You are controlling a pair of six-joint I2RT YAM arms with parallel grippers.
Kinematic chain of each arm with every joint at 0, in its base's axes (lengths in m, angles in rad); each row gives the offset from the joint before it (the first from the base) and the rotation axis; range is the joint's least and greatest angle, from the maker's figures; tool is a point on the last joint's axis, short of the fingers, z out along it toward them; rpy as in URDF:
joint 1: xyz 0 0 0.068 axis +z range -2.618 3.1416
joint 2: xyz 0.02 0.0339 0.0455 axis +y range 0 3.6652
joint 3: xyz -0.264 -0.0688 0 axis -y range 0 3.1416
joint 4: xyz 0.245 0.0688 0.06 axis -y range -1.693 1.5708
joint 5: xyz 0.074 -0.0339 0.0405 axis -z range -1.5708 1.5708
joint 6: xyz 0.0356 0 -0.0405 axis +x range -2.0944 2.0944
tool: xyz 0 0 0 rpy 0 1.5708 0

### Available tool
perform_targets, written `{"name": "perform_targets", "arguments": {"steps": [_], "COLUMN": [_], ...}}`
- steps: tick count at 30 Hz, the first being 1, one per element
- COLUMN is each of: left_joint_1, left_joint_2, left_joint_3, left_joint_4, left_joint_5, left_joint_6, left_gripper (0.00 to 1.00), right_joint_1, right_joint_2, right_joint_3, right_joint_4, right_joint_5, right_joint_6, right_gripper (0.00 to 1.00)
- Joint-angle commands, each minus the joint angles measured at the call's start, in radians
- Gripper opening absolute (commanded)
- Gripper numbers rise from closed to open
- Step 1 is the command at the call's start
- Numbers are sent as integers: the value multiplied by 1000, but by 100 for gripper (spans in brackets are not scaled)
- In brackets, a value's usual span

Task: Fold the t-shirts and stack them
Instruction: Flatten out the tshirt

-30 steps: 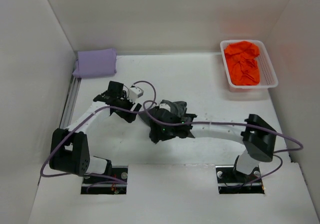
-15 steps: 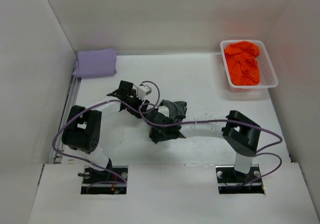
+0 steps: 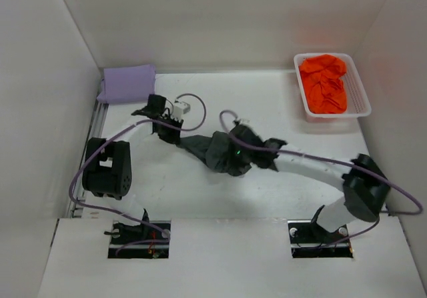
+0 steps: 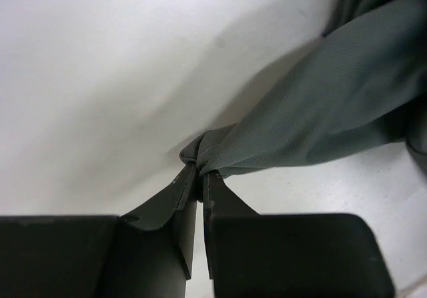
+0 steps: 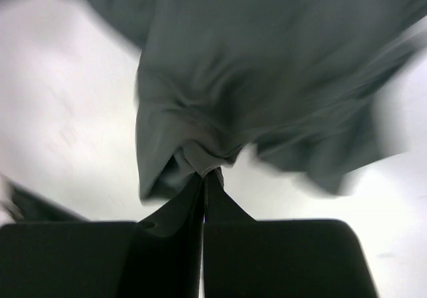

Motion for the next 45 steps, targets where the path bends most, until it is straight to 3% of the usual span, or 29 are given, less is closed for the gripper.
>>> {"name": "perform_targets", "arguments": {"steps": [1,4,7,10,16,21,25,27,31,35,37,39,42,45], "left_joint_1": [107,182,234,269,291,341,377,372,311,280,279,279,263,234], "left_joint_2": [-111,-93,-91,-146,-364,-557,-613,-559,-302,23,132,174,106,-23], "left_joint_3": [250,508,692,733,511,265,126,102,275,805,1106,1290,1255,1024], "left_joint_4": [-85,-152,-203,-244,-333,-476,-564,-539,-406,-360,-334,-262,-116,-42], "left_joint_5": [-38,-56,-59,-59,-87,-173,-176,-171,-168,-199,-228,-260,-291,-286], "left_joint_6": [48,44,37,62,169,286,335,327,232,114,35,-18,-4,37], "left_gripper": [0,0,0,0,0,0,0,0,0,0,0,0,1,2], "right_joint_1": [-238,-419,-516,-558,-501,-379,-245,-251,-506,-697,-722,-725,-716,-694], "right_joint_2": [-199,-224,-236,-285,-494,-744,-806,-743,-435,-82,39,113,139,57], "right_joint_3": [119,332,489,505,275,-41,-176,-174,51,587,899,1161,1326,1183], "right_joint_4": [-51,-158,-246,-286,-334,-410,-459,-434,-274,-266,-307,-346,-386,-372], "right_joint_5": [-14,-51,-77,-123,-121,-106,-111,-114,-236,-253,-232,-223,-189,-164], "right_joint_6": [-155,-319,-387,-402,-327,-99,33,-6,-256,-378,-402,-434,-467,-484], "right_gripper": [0,0,0,0,0,0,0,0,0,0,0,0,0,0]}}
